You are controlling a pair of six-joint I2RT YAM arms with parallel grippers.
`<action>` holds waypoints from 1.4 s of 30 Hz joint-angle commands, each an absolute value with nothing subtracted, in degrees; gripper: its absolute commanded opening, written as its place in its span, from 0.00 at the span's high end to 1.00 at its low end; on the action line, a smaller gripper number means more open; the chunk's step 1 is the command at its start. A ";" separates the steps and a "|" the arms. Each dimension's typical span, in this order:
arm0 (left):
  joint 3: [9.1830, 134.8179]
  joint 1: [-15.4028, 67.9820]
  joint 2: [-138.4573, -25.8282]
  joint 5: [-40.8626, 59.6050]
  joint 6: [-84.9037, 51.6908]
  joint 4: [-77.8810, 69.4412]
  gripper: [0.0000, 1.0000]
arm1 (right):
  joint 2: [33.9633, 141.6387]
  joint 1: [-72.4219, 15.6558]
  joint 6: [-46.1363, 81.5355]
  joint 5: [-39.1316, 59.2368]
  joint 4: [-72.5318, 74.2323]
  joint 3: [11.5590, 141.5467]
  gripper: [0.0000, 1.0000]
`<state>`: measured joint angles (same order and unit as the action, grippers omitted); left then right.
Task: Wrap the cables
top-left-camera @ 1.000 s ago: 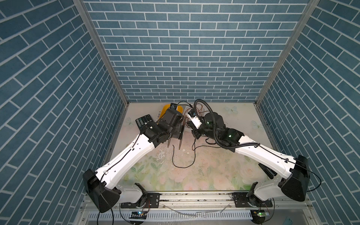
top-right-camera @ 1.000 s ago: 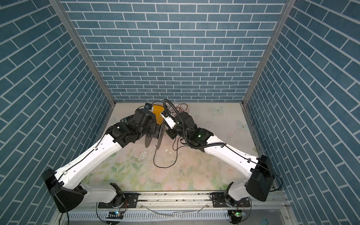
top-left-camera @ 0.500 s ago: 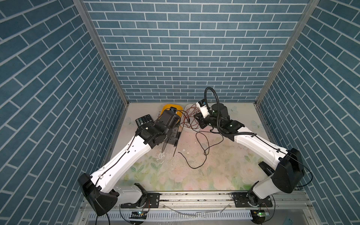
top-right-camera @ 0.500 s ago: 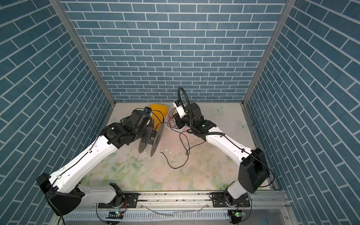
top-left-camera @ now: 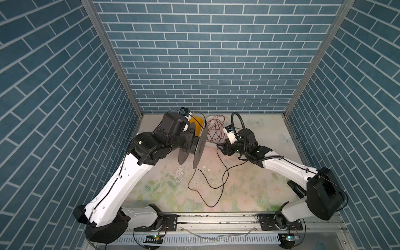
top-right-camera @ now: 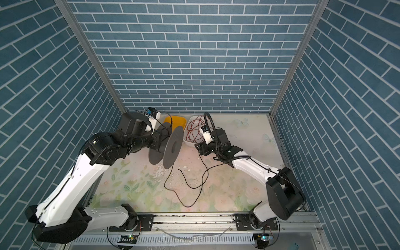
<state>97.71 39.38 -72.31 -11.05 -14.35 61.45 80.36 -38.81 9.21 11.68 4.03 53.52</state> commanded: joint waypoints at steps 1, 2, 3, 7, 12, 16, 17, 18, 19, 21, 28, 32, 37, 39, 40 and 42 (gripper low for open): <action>98.86 39.02 -73.65 -11.37 -14.52 62.24 1.00 | 71.34 -38.70 9.29 10.44 6.73 49.36 0.14; 98.71 38.95 -73.99 -11.56 -14.55 62.06 1.00 | 69.47 -38.65 8.79 10.62 6.62 48.06 0.10; 98.82 38.94 -74.29 -11.84 -14.59 62.08 1.00 | 68.28 -38.67 8.46 10.86 6.64 47.05 0.09; 100.23 38.85 -75.58 -12.82 -14.68 62.23 1.00 | 64.96 -38.75 7.58 15.76 6.82 43.11 0.09; 103.58 38.85 -76.33 -12.61 -14.43 62.59 1.00 | 66.87 -40.62 8.10 23.80 13.20 38.01 0.12; 106.52 38.81 -77.34 -12.30 -14.24 63.63 1.00 | 73.14 -44.17 7.46 23.11 15.82 37.81 0.17; 106.86 38.85 -77.43 -12.02 -14.17 63.55 1.00 | 75.38 -44.72 8.08 22.91 17.18 37.97 0.18; 107.30 38.85 -77.54 -11.79 -14.20 63.57 1.00 | 77.36 -45.25 8.81 23.49 18.82 38.06 0.19; 107.72 38.85 -77.70 -11.61 -14.15 63.67 1.00 | 79.60 -45.74 9.99 24.13 21.14 38.19 0.20; 108.53 38.85 -78.06 -11.62 -14.16 64.06 1.00 | 84.18 -46.65 13.07 25.26 26.06 38.56 0.21; 109.76 38.85 -78.02 -11.71 -14.08 64.56 1.00 | 100.04 -50.75 21.40 27.46 37.04 45.31 0.23; 109.60 38.85 -77.80 -11.84 -13.97 64.82 1.00 | 105.55 -51.56 25.40 27.45 43.17 47.49 0.25; 108.73 38.85 -77.57 -11.56 -14.15 64.34 1.00 | 109.15 -51.93 26.19 22.81 43.16 50.38 0.39; 108.97 38.85 -77.68 -11.59 -14.04 64.25 1.00 | 109.85 -52.03 26.31 22.41 42.05 51.52 0.60; 109.15 38.76 -77.72 -11.81 -13.84 64.26 1.00 | 109.97 -52.13 26.13 22.41 40.95 52.10 0.73; 109.79 38.32 -78.00 -11.78 -13.69 64.34 1.00 | 109.45 -52.72 25.22 21.17 38.73 52.09 0.91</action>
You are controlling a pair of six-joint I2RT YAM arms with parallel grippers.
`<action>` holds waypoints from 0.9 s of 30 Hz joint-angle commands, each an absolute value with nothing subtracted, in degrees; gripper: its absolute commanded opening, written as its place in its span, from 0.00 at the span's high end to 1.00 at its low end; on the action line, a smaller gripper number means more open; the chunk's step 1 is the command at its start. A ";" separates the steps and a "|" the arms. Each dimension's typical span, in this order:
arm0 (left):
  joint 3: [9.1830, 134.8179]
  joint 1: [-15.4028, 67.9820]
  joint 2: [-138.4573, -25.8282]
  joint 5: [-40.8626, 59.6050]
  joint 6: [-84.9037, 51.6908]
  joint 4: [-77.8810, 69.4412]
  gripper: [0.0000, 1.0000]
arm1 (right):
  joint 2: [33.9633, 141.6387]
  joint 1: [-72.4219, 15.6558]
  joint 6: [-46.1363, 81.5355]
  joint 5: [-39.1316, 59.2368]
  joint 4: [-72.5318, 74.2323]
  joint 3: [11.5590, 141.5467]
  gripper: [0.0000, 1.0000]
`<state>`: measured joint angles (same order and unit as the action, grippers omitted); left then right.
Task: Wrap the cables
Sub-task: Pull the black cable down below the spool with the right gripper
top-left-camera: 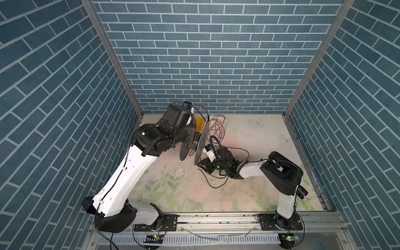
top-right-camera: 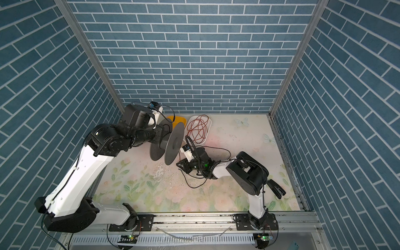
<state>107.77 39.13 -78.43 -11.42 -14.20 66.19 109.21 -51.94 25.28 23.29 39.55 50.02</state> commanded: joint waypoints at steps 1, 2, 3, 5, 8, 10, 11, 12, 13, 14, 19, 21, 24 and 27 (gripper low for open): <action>110.43 37.88 -78.20 -11.67 -13.62 64.42 1.00 | 108.89 -53.12 24.48 20.24 37.29 51.82 0.98; 110.90 37.50 -78.51 -11.74 -13.67 64.51 1.00 | 108.44 -53.47 23.74 19.51 36.03 51.45 1.00; 111.62 37.15 -79.04 -12.46 -13.74 64.68 1.00 | 107.71 -53.86 22.75 18.83 34.66 50.95 1.00; 113.34 36.68 -80.37 -14.42 -13.97 65.09 1.00 | 105.89 -55.51 20.09 17.11 32.94 49.40 1.00; 115.70 36.47 -83.09 -19.31 -14.49 65.69 1.00 | 102.05 -59.00 15.92 13.04 29.12 47.76 1.00; 116.71 36.47 -85.07 -23.98 -15.02 66.09 1.00 | 98.73 -61.77 13.10 9.77 25.67 47.30 1.00; 116.67 36.50 -85.82 -26.07 -15.03 65.97 1.00 | 97.34 -63.03 11.85 8.19 24.14 47.28 1.00; 116.42 36.47 -86.65 -28.28 -15.12 65.83 1.00 | 95.63 -64.39 10.24 6.78 22.24 47.37 1.00; 116.37 36.47 -87.75 -30.62 -15.34 66.12 1.00 | 93.92 -65.94 8.78 5.43 20.35 47.59 1.00; 116.38 36.54 -88.64 -32.29 -15.47 66.53 1.00 | 92.60 -67.06 7.73 3.03 18.61 47.87 1.00; 112.19 36.50 -90.52 -39.26 -15.12 65.28 1.00 | 83.58 -70.90 5.97 -3.14 11.56 48.53 1.00; 109.72 36.47 -90.10 -41.12 -15.21 64.09 1.00 | 80.11 -71.10 6.01 -4.63 9.86 48.66 1.00; 105.97 36.47 -89.30 -42.78 -15.38 62.26 1.00 | 75.51 -71.10 4.75 -6.78 7.44 50.00 1.00; 104.64 36.47 -89.46 -43.34 -16.01 62.23 1.00 | 72.73 -71.10 2.84 -7.94 6.80 51.70 1.00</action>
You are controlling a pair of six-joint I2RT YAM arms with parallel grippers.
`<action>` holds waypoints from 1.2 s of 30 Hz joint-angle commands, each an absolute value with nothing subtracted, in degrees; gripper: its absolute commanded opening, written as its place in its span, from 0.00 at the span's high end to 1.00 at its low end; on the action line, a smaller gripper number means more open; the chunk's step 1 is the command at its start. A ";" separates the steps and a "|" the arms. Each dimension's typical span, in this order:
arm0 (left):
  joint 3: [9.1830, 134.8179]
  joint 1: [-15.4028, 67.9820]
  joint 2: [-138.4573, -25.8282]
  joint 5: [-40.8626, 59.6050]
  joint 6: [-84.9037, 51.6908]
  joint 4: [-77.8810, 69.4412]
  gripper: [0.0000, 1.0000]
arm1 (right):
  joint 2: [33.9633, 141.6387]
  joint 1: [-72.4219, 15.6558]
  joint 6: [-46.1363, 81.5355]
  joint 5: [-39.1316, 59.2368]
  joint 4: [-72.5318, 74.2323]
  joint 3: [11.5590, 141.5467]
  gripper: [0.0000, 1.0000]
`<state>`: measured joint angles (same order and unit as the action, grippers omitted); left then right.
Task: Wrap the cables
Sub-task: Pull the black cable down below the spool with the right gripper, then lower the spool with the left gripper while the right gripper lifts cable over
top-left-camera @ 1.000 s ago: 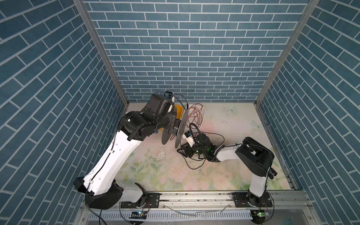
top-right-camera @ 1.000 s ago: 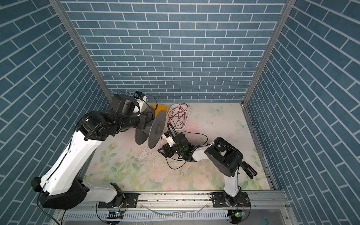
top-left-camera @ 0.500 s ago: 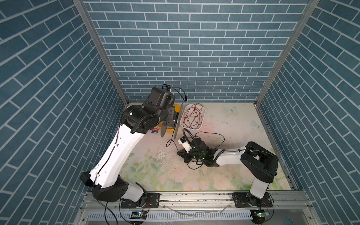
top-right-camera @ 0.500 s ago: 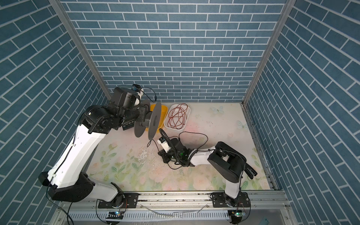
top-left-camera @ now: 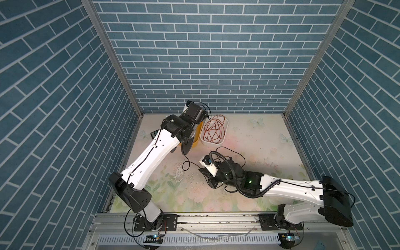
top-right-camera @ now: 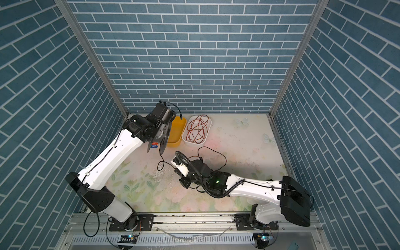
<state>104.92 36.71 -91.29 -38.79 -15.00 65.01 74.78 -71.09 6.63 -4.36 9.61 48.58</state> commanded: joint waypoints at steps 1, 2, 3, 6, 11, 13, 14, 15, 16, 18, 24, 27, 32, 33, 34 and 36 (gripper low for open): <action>104.41 36.48 -89.47 -43.04 -16.17 62.23 1.00 | 72.43 -71.03 2.11 -8.54 6.72 52.50 1.00; 104.21 36.47 -89.49 -42.65 -16.41 62.24 1.00 | 72.47 -71.02 1.41 -8.78 6.57 53.44 1.00; 103.91 36.47 -89.43 -42.08 -16.60 62.09 1.00 | 72.79 -71.02 0.81 -8.96 6.36 54.49 1.00; 102.96 36.48 -88.95 -40.00 -17.16 61.49 1.00 | 74.19 -70.80 0.10 -8.74 7.77 56.48 1.00; 100.28 36.47 -87.80 -37.72 -18.04 61.03 1.00 | 76.25 -69.30 1.96 -8.58 10.74 59.32 1.00; 98.90 36.47 -86.95 -36.74 -18.36 60.58 1.00 | 77.57 -68.69 3.04 -9.80 9.74 61.31 1.00; 98.23 36.48 -86.44 -36.20 -18.49 60.27 1.00 | 78.31 -68.48 3.21 -10.29 9.03 62.51 1.00; 97.68 36.52 -86.01 -35.72 -18.59 60.08 1.00 | 78.92 -68.38 3.18 -10.66 8.80 63.20 1.00; 97.14 36.47 -85.45 -35.15 -18.55 59.79 1.00 | 79.31 -68.30 3.24 -11.03 8.99 63.62 1.00; 96.06 36.47 -84.52 -34.08 -18.48 59.05 1.00 | 79.62 -68.06 3.25 -11.31 10.05 63.72 1.00; 93.56 36.47 -81.91 -29.10 -17.93 57.97 1.00 | 79.82 -65.09 3.58 -15.19 6.32 65.72 1.00; 92.47 36.47 -80.53 -28.24 -17.46 57.70 1.00 | 79.46 -62.66 4.12 -14.31 4.23 66.34 1.00; 90.99 36.52 -79.47 -26.40 -16.23 57.33 1.00 | 79.78 -58.49 4.19 -10.80 2.50 67.48 1.00; 90.59 36.49 -79.31 -26.20 -15.95 57.15 1.00 | 79.96 -57.87 4.20 -10.42 2.35 67.76 1.00; 90.19 36.53 -79.10 -26.10 -15.75 57.05 1.00 | 80.26 -56.93 4.14 -9.64 2.05 68.18 1.00; 89.69 36.56 -78.72 -25.57 -15.04 56.80 1.00 | 81.23 -55.43 3.73 -7.90 0.94 69.48 1.00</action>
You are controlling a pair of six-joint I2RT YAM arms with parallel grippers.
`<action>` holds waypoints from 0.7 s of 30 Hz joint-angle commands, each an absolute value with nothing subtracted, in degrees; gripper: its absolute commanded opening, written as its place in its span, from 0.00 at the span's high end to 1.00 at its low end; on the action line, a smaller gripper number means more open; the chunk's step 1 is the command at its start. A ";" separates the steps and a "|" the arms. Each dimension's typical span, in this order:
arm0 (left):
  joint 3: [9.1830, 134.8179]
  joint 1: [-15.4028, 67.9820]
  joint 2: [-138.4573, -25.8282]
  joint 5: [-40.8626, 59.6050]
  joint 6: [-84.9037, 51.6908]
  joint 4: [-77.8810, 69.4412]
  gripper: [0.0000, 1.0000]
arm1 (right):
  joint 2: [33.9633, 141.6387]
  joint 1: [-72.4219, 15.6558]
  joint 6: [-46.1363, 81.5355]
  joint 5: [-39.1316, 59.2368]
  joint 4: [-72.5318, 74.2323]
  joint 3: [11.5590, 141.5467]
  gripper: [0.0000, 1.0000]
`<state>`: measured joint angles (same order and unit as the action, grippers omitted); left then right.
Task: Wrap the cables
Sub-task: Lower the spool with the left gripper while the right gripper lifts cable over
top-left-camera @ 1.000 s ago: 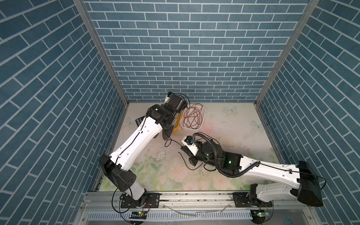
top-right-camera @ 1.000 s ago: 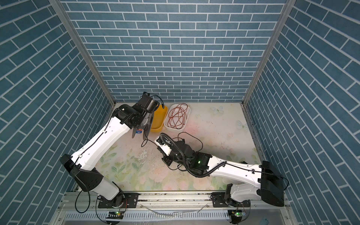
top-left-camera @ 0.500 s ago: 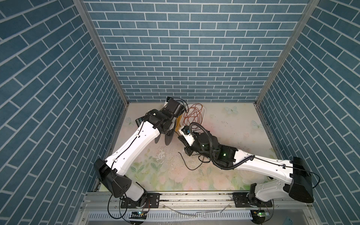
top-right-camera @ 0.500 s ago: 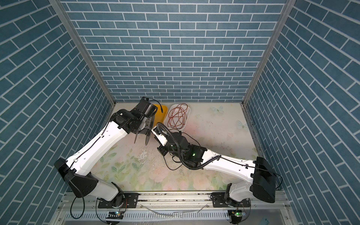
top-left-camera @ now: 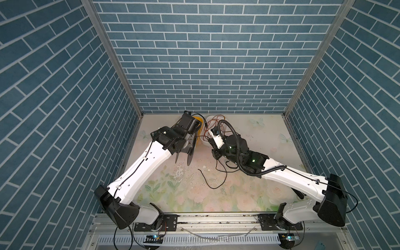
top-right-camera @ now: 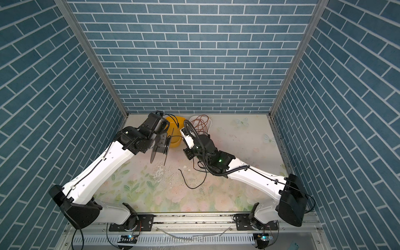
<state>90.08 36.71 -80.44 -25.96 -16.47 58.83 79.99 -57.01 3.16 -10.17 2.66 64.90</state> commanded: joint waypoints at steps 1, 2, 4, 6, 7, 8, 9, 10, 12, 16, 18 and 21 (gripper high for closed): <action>89.30 36.56 -78.38 -25.19 -14.71 56.61 1.00 | 81.74 -54.95 3.57 -7.43 0.56 70.02 1.00; 89.02 36.56 -78.19 -25.02 -14.52 56.54 1.00 | 82.26 -54.41 3.52 -7.07 0.26 70.58 1.00; 88.22 36.56 -77.48 -23.56 -13.32 55.92 1.00 | 83.71 -52.98 3.67 -5.85 -0.50 71.94 1.00; 86.90 36.56 -76.38 -22.00 -12.22 55.11 1.00 | 85.14 -51.54 4.03 -5.06 -1.09 72.98 1.00; 86.22 36.50 -75.68 -21.05 -11.81 54.58 1.00 | 85.96 -50.60 4.38 -4.72 -1.67 73.59 1.00; 85.66 36.47 -75.12 -20.41 -11.56 54.34 1.00 | 86.71 -49.78 4.76 -4.44 -2.27 74.21 1.00; 85.29 36.48 -74.61 -19.85 -11.39 54.31 1.00 | 87.57 -48.70 5.36 -3.95 -2.95 74.80 1.00; 85.09 36.48 -74.31 -19.61 -11.34 54.72 1.00 | 88.22 -47.60 6.13 -2.93 -3.22 75.13 1.00; 85.16 36.34 -74.12 -19.51 -11.30 55.98 1.00 | 89.37 -45.44 8.00 -0.77 -3.08 75.06 1.00; 84.30 36.00 -72.83 -19.15 -11.37 57.83 1.00 | 91.24 -40.32 14.25 4.03 -2.64 73.97 1.00; 83.99 35.55 -71.52 -16.91 -11.85 57.81 1.00 | 92.29 -38.98 15.65 4.65 -3.14 73.67 1.00; 85.06 35.29 -69.98 -14.51 -12.64 58.19 1.00 | 94.69 -37.22 16.72 4.66 -4.82 74.23 1.00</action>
<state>83.96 35.75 -72.60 -16.47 -12.03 57.91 92.82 -38.26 12.69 3.36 -2.48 71.90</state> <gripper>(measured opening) 0.082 0.059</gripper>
